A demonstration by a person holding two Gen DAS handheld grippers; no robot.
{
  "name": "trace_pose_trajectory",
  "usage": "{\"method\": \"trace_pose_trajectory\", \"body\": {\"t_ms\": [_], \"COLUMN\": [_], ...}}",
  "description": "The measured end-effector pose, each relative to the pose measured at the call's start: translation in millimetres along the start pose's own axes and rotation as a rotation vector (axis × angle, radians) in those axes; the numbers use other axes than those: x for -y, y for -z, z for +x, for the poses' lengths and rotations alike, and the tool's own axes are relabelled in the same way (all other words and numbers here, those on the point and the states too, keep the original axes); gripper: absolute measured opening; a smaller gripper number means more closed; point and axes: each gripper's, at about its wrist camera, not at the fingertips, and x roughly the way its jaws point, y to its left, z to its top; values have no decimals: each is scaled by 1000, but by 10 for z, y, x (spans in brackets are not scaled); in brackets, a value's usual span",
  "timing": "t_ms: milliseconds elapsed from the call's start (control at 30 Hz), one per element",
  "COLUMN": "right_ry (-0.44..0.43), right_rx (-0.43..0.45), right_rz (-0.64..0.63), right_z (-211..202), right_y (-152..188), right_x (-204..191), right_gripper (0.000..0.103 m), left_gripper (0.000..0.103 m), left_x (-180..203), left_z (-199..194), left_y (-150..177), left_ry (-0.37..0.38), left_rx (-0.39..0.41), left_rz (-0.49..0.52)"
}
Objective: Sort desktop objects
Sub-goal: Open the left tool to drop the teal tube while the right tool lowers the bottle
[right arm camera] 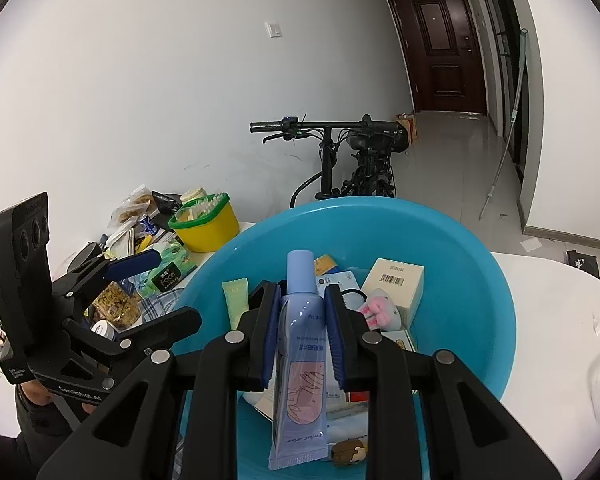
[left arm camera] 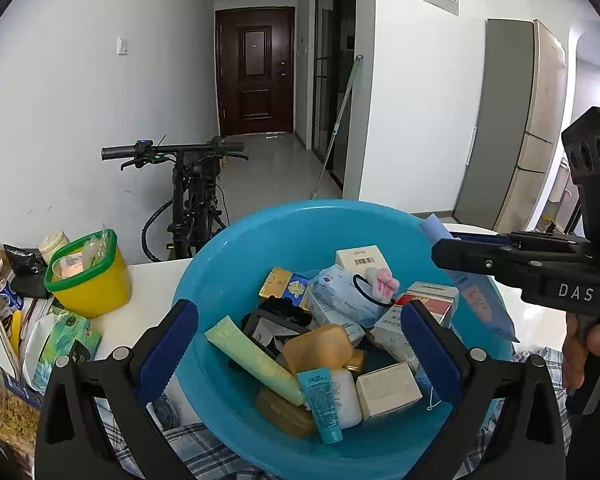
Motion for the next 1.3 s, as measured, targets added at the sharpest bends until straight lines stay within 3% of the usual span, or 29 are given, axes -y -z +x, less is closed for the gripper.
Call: {"method": "trace_pose_trajectory", "body": {"t_ms": [1300], "right_ry": [5], "right_rx": [-1], "right_rz": [2], "right_z": [21], "right_y": [26], "right_x": [-6], "right_gripper": [21], "left_gripper": [103], "left_x": [18], "left_z": [24], "left_y": [21], "left_ry": [1], "left_rx": [-5], "left_rz": [3]}}
